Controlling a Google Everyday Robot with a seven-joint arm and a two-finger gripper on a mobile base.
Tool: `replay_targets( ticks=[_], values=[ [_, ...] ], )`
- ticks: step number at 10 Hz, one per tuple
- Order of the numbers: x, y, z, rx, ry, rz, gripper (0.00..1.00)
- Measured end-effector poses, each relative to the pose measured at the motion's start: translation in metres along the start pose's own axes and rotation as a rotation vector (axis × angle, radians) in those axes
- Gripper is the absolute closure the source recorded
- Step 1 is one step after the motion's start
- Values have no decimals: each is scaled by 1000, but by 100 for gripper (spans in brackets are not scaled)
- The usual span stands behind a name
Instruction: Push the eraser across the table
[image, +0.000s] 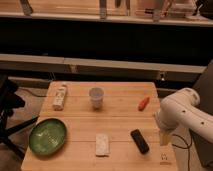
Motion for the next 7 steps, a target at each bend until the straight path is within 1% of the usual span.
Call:
replay_targets(
  ticks=[2,7],
  values=[
    [-1,3,1,-4,-5,-9,20],
    [-4,17,13,-15,-19,-22,20]
  ],
)
